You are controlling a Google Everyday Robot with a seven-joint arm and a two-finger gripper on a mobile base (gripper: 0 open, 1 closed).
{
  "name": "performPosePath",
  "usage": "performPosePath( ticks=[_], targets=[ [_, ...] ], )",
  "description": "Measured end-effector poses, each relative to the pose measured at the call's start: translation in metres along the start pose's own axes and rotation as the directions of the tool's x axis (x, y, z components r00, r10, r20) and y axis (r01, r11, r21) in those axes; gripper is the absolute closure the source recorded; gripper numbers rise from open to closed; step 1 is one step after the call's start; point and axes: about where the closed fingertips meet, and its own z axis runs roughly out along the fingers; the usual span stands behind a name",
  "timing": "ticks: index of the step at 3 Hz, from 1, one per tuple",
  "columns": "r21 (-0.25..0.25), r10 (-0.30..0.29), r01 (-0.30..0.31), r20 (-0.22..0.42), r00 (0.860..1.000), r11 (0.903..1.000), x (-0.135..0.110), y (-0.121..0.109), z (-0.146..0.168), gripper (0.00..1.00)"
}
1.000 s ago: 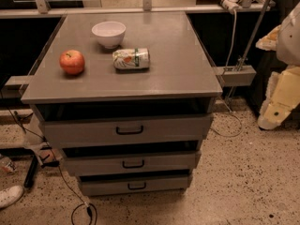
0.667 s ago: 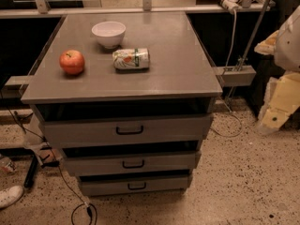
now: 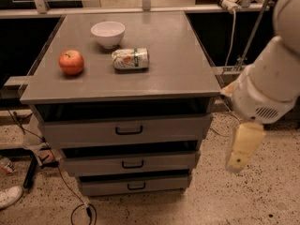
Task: Open middle drawer
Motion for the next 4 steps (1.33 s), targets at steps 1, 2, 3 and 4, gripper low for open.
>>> performPosePath(
  ticks=[1,2,3,4],
  targets=[
    [-0.062,-0.017,0.019,0.022,1.000,0.9979,-0.010,0.012,0.039,0.00],
    [-0.064,-0.017,0.018,0.021,1.000,0.9978,-0.009,0.013,0.040,0.00],
    [-0.109,0.003,0.004,0.062,0.998,0.9940,-0.015,0.026,0.058,0.00],
    [-0.176,0.051,-0.036,0.082,0.995,0.9838,-0.038,0.042,0.113,0.00]
  ],
)
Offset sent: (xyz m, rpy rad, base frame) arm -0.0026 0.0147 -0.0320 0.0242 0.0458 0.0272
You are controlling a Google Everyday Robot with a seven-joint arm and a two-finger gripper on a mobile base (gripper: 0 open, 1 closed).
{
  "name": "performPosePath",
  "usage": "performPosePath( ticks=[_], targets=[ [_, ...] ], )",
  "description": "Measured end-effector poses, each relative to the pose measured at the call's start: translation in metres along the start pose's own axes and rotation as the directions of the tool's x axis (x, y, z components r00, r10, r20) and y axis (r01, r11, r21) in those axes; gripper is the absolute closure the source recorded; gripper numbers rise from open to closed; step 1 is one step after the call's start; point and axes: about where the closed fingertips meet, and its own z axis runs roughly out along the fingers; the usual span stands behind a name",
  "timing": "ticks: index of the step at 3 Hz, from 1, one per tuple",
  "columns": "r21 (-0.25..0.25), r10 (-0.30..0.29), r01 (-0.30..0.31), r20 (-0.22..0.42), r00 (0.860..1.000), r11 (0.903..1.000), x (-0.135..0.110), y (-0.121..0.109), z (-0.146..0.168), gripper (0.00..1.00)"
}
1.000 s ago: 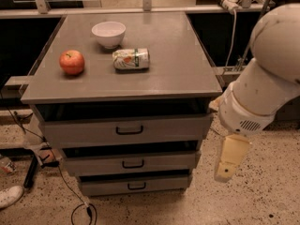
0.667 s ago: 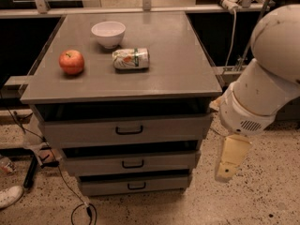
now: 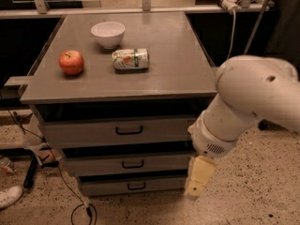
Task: Open middle drawer
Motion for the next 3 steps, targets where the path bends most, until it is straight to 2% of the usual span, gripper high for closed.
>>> performPosePath(
  ticks=[1,2,3],
  targets=[
    [-0.032,0.099,-0.098,0.019,0.995,0.9947,-0.012,-0.003,0.061,0.00],
    [-0.078,0.195,-0.191,0.039,0.980,0.9784,-0.014,-0.009,0.104,0.00],
    [-0.081,0.204,-0.201,0.042,0.978,0.9764,-0.014,-0.010,0.107,0.00]
  ],
)
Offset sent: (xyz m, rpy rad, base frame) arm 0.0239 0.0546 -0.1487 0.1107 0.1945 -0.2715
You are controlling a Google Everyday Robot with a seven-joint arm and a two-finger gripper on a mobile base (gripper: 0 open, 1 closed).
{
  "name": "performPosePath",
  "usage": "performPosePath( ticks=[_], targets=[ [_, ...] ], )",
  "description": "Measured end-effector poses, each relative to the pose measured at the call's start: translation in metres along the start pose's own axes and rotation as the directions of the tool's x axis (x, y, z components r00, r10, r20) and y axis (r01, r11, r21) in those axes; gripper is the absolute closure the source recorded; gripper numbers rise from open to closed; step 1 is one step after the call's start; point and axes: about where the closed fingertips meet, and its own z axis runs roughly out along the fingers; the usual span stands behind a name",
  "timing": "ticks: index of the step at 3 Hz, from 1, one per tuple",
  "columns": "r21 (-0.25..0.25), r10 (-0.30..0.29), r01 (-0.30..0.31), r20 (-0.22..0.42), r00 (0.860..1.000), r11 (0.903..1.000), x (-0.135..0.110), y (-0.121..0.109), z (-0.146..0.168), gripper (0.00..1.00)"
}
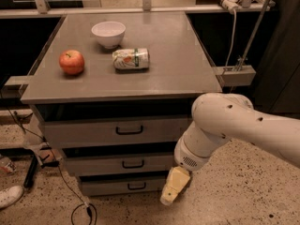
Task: Open middle drawer
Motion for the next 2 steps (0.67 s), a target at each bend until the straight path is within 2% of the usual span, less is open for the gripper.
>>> performPosePath(
  ticks=[1,2],
  targets=[
    [-0.001,-0.001,0.001,0.007,1.000,1.0000,-0.002,0.000,0.013,0.00],
    [-0.027,0.036,-0.036,0.024,0.999,0.9990,-0.012,-0.021,0.062,0.00]
  ],
)
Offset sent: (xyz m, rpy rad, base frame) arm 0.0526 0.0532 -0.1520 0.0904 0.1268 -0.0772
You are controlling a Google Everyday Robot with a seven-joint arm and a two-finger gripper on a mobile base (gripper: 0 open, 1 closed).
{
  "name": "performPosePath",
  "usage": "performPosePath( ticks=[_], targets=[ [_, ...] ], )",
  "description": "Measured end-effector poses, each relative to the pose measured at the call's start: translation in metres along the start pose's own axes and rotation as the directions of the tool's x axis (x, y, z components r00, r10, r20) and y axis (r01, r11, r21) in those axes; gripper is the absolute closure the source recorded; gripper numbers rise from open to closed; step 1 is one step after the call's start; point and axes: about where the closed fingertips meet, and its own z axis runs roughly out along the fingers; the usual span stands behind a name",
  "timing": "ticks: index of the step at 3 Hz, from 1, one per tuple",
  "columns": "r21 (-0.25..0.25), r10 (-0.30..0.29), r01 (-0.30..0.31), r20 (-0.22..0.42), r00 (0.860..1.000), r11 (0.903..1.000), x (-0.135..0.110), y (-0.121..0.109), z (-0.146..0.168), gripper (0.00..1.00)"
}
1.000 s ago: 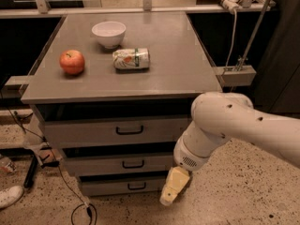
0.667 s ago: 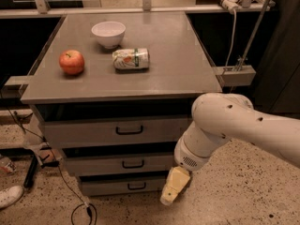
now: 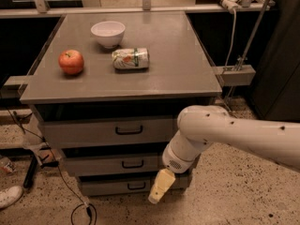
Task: Open middle drawer
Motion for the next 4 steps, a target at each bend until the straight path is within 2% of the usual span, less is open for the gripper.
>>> performPosePath(
  ticks=[1,2,3,4],
  targets=[
    [-0.021,0.034,-0.033,0.070,0.997,0.9992,-0.011,-0.030,0.039,0.00],
    [-0.021,0.074,-0.072,0.102,0.992,0.9972,-0.012,-0.049,0.066,0.00],
    [-0.023,0.076,-0.074,0.103,0.992,0.9970,-0.012,-0.049,0.069,0.00],
    [0.019,0.045,-0.047,0.077,0.996,0.9987,-0.012,-0.042,0.080,0.00]
  ],
)
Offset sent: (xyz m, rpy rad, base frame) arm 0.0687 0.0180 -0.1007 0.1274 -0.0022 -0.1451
